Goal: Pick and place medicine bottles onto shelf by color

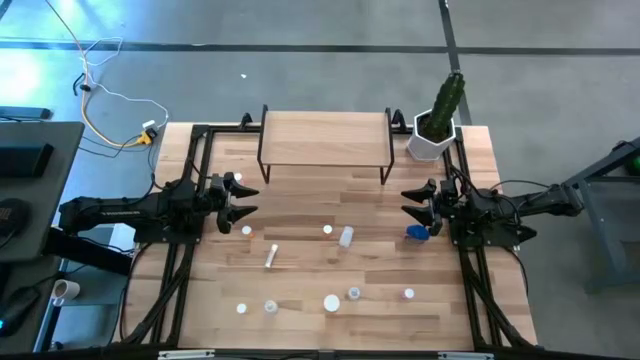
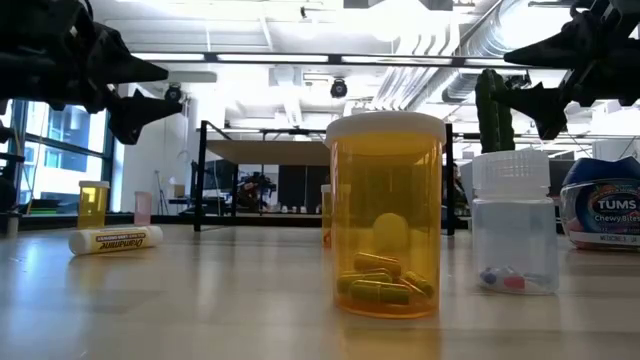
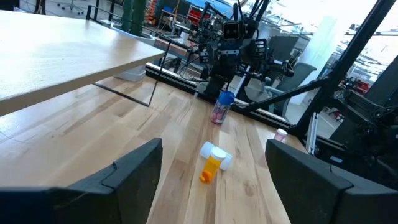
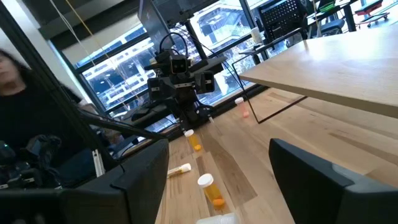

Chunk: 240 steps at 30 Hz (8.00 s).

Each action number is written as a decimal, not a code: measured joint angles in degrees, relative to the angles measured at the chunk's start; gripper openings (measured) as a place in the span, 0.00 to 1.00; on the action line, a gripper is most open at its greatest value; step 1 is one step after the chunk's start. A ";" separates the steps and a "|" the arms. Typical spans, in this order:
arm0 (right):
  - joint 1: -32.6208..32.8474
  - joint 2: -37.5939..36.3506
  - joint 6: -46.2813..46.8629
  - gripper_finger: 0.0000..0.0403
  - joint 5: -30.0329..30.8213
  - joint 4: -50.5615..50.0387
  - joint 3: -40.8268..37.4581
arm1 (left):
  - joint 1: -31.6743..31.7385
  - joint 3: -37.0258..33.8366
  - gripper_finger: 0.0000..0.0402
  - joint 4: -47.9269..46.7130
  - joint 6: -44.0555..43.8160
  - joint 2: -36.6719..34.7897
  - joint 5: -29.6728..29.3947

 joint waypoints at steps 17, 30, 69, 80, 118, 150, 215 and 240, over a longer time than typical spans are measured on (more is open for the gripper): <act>0.02 0.00 0.00 0.66 0.00 0.02 0.00 | 0.01 0.02 0.69 0.02 0.00 0.02 -0.01; 0.00 0.00 0.00 0.66 -0.01 0.00 0.00 | -0.01 0.00 0.69 0.02 0.00 0.00 -0.01; 0.00 0.02 -1.96 0.67 -3.14 0.00 -0.02 | 0.01 0.01 0.69 0.02 0.00 0.02 0.00; 0.00 0.00 3.00 0.70 -8.92 -2.31 0.16 | 0.01 0.00 0.69 0.00 0.00 0.02 0.00; -0.13 33.10 19.08 0.83 -10.79 -67.97 44.30 | 0.00 0.00 0.69 0.00 0.00 0.00 0.00; -0.11 63.27 14.56 0.83 -19.82 -74.40 45.90 | 0.00 0.00 0.69 0.00 0.00 0.01 -0.01; -13.12 71.56 18.24 0.42 -17.21 -83.59 85.03 | 0.00 0.00 0.69 0.09 -9.04 0.00 -7.33; -40.95 98.07 -27.46 0.42 -15.40 -99.40 125.29 | 0.00 0.00 0.69 1.68 -13.46 0.00 -7.55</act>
